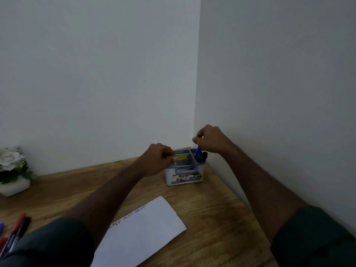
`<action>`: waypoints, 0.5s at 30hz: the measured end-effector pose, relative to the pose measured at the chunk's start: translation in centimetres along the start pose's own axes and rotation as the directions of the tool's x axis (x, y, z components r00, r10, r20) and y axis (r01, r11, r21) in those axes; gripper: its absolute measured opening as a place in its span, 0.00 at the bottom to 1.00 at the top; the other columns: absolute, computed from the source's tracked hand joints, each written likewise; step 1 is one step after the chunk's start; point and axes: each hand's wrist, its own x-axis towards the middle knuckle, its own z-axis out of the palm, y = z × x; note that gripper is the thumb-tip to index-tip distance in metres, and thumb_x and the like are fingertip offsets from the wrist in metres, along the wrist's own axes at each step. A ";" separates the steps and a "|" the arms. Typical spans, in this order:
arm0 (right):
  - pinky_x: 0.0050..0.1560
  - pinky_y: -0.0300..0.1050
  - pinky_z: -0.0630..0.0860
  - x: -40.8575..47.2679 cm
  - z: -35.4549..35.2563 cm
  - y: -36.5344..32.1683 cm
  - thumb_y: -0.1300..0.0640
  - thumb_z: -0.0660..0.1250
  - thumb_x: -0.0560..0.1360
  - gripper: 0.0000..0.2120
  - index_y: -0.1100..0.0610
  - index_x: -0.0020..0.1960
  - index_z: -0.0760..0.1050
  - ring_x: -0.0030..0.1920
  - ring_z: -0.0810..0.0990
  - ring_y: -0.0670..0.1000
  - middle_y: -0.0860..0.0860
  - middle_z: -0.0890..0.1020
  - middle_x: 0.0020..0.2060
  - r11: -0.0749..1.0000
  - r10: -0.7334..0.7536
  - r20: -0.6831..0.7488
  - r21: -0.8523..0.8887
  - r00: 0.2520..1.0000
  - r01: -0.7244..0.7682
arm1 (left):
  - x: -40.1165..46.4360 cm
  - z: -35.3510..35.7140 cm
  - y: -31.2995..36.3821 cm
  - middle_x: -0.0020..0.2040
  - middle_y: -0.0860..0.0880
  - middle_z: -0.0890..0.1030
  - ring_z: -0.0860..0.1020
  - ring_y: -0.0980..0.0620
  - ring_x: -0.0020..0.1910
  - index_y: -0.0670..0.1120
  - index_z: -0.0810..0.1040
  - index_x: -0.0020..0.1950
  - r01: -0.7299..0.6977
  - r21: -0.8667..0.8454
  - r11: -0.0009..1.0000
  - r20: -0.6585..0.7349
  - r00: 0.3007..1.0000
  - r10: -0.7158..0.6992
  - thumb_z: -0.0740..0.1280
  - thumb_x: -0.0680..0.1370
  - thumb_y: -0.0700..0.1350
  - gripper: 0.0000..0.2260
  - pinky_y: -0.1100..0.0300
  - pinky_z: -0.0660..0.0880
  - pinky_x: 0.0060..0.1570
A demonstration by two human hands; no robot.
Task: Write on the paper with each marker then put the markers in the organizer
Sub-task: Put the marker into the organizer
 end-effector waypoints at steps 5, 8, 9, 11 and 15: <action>0.43 0.42 0.81 -0.7 0.5 -1.7 0.62 0.67 0.75 0.07 0.61 0.47 0.85 0.45 0.84 0.51 0.57 0.86 0.44 0.998 -0.061 0.038 -0.015 0.997 0.062 | -1.4 -1.2 -0.3 0.43 0.49 0.84 0.80 0.54 0.40 0.44 0.84 0.50 0.019 0.008 1.000 -0.020 1.000 -0.019 0.68 0.78 0.44 0.06 0.61 0.77 0.41; 0.40 0.39 0.79 -1.4 1.3 -3.2 0.62 0.69 0.74 0.06 0.60 0.44 0.85 0.41 0.84 0.48 0.54 0.86 0.42 0.994 -0.111 -0.022 -0.010 0.994 0.111 | -2.7 -2.3 -0.3 0.44 0.50 0.84 0.80 0.57 0.40 0.44 0.84 0.50 0.029 0.015 0.999 -0.029 0.999 -0.029 0.68 0.78 0.45 0.07 0.68 0.73 0.40; 0.41 0.39 0.79 -1.8 1.7 -3.9 0.61 0.70 0.74 0.05 0.59 0.44 0.85 0.40 0.83 0.47 0.53 0.86 0.42 0.991 -0.136 -0.036 0.000 0.990 0.136 | -3.1 -2.7 -0.5 0.44 0.50 0.84 0.80 0.58 0.40 0.44 0.84 0.51 0.035 0.019 0.999 -0.037 0.999 -0.034 0.68 0.78 0.45 0.07 0.70 0.72 0.39; 0.42 0.39 0.78 -2.8 2.7 -5.7 0.60 0.70 0.74 0.04 0.58 0.44 0.85 0.38 0.82 0.46 0.52 0.86 0.41 0.980 -0.194 -0.056 0.028 0.979 0.196 | -4.1 -3.6 -0.9 0.45 0.50 0.85 0.80 0.60 0.40 0.44 0.84 0.51 0.057 0.026 0.998 -0.055 0.997 -0.056 0.69 0.77 0.44 0.07 0.72 0.71 0.39; 0.47 0.45 0.81 -4.6 5.7 -9.6 0.59 0.69 0.73 0.05 0.57 0.44 0.85 0.41 0.82 0.47 0.50 0.86 0.41 0.945 -0.314 -0.024 0.088 0.949 0.315 | -7.1 -6.0 -1.8 0.44 0.53 0.85 0.81 0.60 0.41 0.46 0.85 0.50 0.111 0.022 0.994 -0.081 0.991 -0.109 0.69 0.77 0.45 0.06 0.70 0.73 0.41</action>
